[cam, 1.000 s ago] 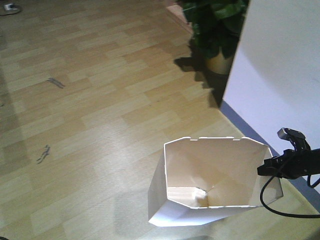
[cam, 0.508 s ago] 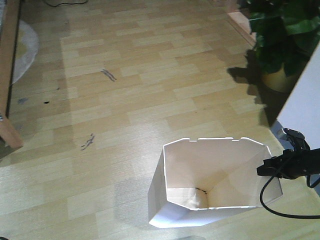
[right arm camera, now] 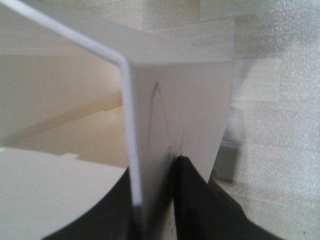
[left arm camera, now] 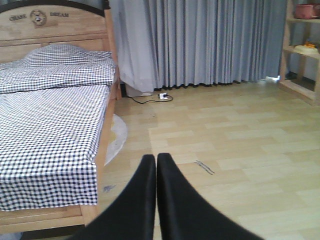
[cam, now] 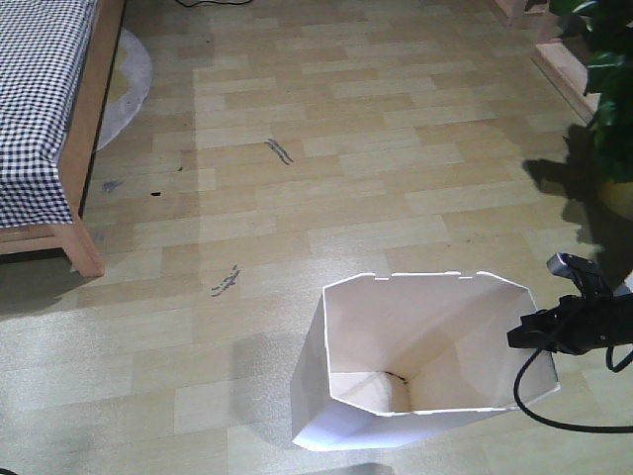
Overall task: Move trash bin to bedside with robot
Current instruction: 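Hold the bin with the right gripper while the base turns toward the bed, then carry the bin with the right gripper while driving past the bed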
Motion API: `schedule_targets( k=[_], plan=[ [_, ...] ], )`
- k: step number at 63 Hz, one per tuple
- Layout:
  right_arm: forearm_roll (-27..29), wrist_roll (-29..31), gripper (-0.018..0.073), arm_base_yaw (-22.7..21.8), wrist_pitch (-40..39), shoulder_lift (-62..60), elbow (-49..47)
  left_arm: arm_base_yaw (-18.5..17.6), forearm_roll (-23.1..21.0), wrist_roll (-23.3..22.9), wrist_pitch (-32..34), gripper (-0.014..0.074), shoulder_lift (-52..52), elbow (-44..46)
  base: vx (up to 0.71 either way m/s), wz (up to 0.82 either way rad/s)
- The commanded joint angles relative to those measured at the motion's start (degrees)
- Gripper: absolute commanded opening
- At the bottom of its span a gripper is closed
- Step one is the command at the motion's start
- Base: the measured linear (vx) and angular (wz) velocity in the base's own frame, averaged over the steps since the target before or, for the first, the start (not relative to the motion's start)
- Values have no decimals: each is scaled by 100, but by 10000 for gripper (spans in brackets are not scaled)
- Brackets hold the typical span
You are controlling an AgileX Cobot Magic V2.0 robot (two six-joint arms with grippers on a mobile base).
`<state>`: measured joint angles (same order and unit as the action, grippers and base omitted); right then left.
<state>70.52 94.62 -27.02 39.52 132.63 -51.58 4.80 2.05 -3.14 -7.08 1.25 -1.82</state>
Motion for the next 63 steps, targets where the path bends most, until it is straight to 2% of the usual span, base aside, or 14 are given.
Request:
schedule_targets(
  k=[1, 63],
  plan=[
    [341, -78, -5, -6, 1402, -366, -38, -33, -12, -25, 419, -6, 31, 138, 12, 19],
    [341, -78, -5, -6, 1402, -366, -38, -33, -12, -25, 419, -6, 31, 138, 18, 3]
  ],
)
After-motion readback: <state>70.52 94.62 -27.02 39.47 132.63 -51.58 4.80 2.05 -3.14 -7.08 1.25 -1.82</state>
